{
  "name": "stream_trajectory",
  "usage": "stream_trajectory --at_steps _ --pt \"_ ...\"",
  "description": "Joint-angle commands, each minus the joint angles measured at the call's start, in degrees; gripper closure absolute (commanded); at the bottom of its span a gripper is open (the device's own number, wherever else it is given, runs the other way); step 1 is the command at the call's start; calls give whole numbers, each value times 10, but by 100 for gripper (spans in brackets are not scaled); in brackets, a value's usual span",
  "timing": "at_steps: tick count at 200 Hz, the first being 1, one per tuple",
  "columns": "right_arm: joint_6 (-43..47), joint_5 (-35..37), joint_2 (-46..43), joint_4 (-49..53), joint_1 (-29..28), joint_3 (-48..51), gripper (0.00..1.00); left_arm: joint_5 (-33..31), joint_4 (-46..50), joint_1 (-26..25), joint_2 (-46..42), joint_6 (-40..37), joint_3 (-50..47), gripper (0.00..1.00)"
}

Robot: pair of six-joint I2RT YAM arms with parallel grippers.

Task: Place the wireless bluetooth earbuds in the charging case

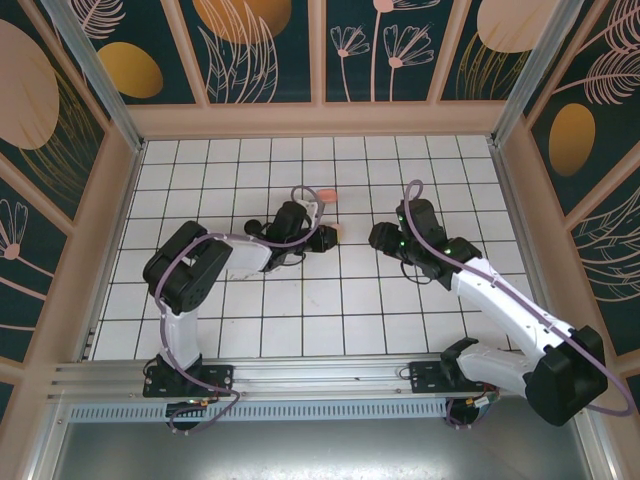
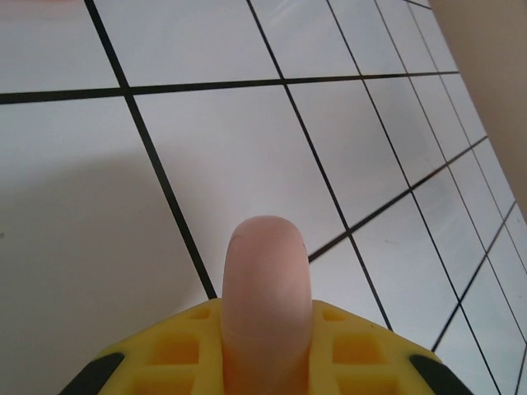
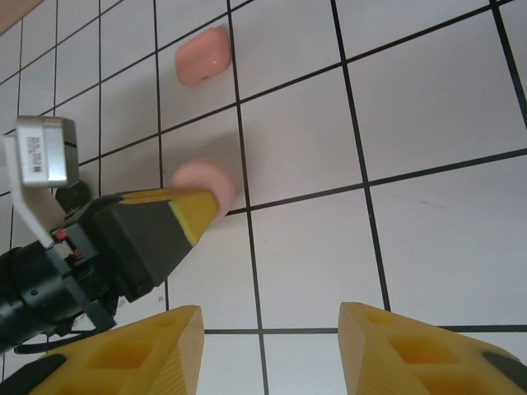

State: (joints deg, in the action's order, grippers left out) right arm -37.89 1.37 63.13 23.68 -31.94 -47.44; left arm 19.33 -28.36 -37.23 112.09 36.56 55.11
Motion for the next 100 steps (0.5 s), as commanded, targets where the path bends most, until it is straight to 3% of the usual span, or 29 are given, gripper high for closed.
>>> stream_trajectory --at_steps 1,62,100 --pt "7 15 -15 -12 3 2 52 -17 63 2 17 11 36 95" --pt "12 17 -22 -3 3 -5 51 -48 112 4 43 -6 64 83" --pt "14 18 -27 0 3 -9 51 -66 121 10 29 -18 52 63"
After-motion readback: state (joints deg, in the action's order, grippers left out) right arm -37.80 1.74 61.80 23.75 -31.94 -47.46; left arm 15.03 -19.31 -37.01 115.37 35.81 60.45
